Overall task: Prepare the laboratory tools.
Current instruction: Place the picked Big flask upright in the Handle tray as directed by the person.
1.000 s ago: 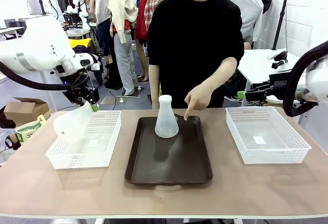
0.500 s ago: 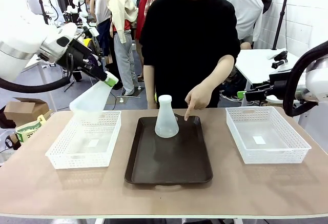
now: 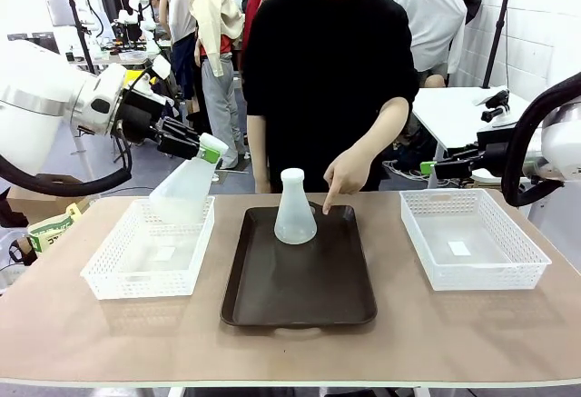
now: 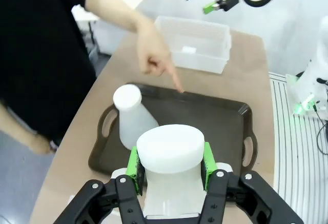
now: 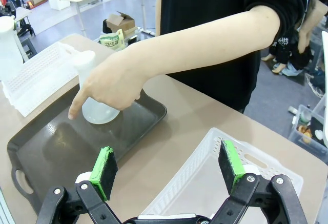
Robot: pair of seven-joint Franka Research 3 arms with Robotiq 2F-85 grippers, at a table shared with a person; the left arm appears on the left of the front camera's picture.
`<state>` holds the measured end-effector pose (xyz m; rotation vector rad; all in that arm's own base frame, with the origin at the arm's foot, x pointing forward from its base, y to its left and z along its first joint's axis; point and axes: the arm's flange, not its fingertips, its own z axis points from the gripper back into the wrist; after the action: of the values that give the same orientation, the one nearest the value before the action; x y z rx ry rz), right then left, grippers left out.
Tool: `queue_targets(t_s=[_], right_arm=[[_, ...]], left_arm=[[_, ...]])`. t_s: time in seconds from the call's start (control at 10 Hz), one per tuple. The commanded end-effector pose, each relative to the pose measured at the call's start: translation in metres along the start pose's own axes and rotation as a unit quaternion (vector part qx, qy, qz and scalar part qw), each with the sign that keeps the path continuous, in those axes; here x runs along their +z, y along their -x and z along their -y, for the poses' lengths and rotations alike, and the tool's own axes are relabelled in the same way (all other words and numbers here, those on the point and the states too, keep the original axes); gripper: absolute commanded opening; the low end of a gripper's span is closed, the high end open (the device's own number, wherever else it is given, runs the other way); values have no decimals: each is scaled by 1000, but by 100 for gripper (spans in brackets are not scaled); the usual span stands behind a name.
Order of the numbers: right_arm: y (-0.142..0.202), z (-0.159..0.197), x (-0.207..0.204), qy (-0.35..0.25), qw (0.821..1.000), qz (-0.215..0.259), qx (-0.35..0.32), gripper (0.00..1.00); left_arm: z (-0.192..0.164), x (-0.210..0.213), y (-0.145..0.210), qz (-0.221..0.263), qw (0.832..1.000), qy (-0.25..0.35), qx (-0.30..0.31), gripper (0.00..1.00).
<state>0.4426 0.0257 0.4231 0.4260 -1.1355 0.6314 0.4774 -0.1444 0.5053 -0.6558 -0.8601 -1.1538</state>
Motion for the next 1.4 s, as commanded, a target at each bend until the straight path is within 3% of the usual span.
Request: queue_targets(t_s=[0.0,0.3,0.5,0.7,0.9,1.1,1.3], right_arm=[[1,-1,0,0,1000,-3,0,100],[1,-1,0,0,1000,-3,0,100],[1,-1,0,0,1000,-3,0,100],[1,-1,0,0,1000,-3,0,100],[1,-1,0,0,1000,-3,0,100],[1,-1,0,0,1000,-3,0,100],[1,-1,0,0,1000,-3,0,100]], left_arm=[[4,4,-14,-4,1000,1,-15,0],[3,0,-7,-3,1000,-1,-9,0],[21,-54,-5,23,995,51,-82,0],[38,-94,-6,82,977,72,-184,0],[37,-134,12,126,958,83,-244,0],[21,-169,33,168,953,58,-245,0],[20,-183,38,224,946,85,-219,0]])
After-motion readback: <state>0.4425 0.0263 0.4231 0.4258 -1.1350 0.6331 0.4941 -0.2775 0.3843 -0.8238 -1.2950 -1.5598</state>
